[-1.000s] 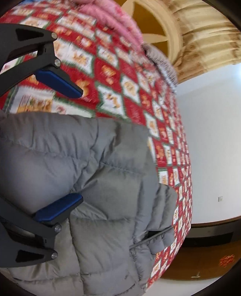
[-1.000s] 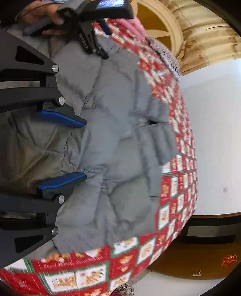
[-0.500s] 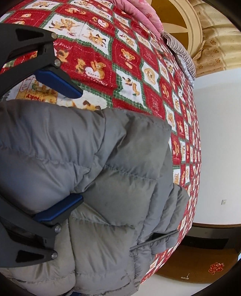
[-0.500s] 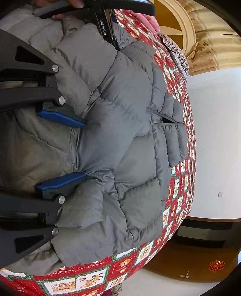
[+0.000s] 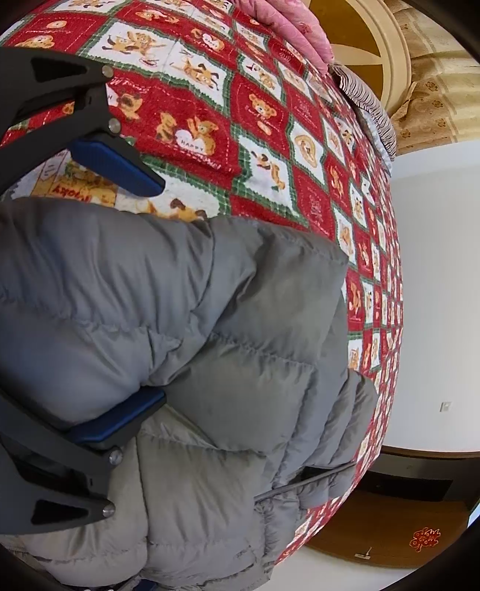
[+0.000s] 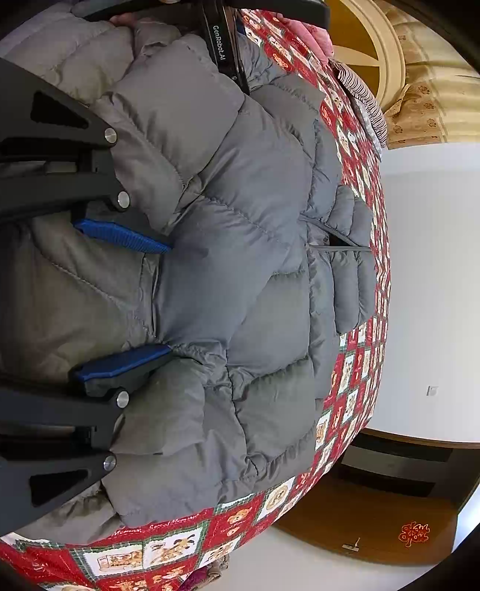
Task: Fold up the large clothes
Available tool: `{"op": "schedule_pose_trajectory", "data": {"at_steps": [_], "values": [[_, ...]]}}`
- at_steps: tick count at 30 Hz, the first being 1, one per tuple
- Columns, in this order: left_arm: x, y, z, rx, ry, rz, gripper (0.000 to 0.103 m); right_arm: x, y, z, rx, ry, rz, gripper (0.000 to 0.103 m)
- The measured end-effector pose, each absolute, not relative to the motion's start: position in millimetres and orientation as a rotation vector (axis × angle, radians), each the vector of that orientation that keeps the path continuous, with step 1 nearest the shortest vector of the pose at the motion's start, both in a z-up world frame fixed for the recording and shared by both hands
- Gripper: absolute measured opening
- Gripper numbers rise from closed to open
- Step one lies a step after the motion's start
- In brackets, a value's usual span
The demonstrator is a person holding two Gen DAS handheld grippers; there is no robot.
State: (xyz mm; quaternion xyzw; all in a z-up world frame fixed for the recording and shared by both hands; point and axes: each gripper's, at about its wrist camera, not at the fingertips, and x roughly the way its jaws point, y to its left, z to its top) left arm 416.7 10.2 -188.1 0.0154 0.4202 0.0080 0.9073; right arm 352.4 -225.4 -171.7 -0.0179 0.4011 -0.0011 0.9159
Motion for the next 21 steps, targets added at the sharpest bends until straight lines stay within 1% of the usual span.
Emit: {"op": "schedule_pose_trajectory", "data": {"at_steps": [18, 21], "values": [[417.7, 10.9, -188.7, 0.029, 0.868, 0.016, 0.103, 350.7, -226.6, -170.7, -0.029, 0.819, 0.002, 0.054], [417.9, 11.7, -188.6, 0.029, 0.869, 0.015, 0.103, 351.3, -227.1, -169.7, -0.022, 0.822, 0.013, 0.056]]}}
